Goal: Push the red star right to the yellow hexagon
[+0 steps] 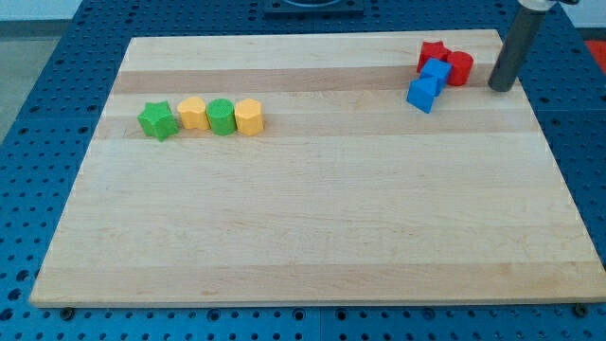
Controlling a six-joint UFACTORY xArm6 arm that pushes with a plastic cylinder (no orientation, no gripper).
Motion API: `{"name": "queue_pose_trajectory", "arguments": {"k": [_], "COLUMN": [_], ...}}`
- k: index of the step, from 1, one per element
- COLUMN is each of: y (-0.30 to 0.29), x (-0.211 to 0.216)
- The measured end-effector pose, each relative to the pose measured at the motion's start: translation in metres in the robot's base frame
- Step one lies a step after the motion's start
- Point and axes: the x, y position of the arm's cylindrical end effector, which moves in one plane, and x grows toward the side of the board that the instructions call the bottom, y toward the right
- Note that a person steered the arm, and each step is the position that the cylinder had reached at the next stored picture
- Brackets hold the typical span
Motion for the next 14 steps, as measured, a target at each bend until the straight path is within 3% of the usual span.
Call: {"name": "queue_pose_trajectory", "arguments": {"k": [3, 10, 11, 12, 13, 14], "y": [-0.016, -0.128, -0.122, -0.063, -0.059, -0.064], "x": [-0.049, -0.002, 0.01, -0.014, -0.016, -0.054]}}
